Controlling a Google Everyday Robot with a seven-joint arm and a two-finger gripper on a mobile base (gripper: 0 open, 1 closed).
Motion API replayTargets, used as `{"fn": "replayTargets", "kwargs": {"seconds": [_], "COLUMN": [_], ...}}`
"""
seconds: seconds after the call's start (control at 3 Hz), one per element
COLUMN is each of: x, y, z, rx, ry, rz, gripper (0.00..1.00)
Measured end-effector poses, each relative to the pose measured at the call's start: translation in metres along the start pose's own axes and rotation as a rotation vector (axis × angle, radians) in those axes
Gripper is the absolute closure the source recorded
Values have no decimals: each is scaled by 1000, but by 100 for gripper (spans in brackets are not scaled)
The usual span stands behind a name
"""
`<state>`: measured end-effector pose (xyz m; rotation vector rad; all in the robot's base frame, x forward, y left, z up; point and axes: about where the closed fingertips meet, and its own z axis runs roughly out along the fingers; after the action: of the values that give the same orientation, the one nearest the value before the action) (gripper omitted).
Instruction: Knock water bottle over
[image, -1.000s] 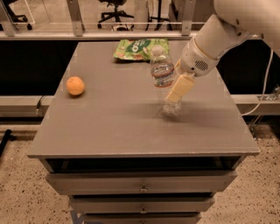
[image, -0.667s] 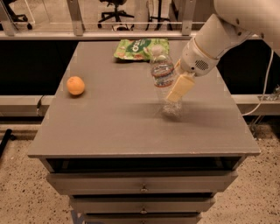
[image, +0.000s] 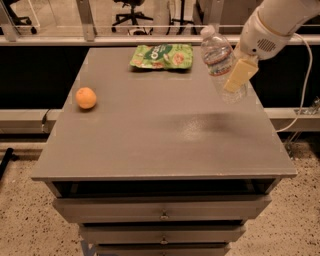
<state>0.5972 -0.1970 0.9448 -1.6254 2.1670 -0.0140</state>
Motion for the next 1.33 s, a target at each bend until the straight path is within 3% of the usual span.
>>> {"fn": "replayTargets", "kwargs": {"seconds": [0.33, 1.0, 1.33], "x": [5, 3, 0], "y": [0, 31, 38], "z": [3, 59, 67], "rx": [12, -50, -72], "ry": [64, 225, 230], "rz": [-24, -97, -98], "gripper": [100, 97, 75]}}
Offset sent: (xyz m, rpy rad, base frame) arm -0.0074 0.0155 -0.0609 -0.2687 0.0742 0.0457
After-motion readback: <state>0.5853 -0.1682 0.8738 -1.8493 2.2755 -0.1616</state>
